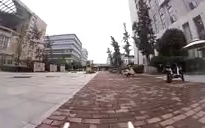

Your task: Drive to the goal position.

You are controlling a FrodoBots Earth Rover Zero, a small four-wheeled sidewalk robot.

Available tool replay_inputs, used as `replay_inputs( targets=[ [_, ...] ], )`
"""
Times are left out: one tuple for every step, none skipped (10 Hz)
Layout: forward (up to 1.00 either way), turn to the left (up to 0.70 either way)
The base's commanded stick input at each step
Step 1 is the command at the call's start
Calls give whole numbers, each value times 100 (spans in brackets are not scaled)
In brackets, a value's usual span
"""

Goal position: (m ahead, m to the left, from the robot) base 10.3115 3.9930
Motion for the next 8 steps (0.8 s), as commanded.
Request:
replay_inputs(
  targets=[
    [45,0],
    [45,0],
    [45,0],
    [45,0],
    [45,0],
    [45,0],
    [45,0],
    [45,0]
  ],
)
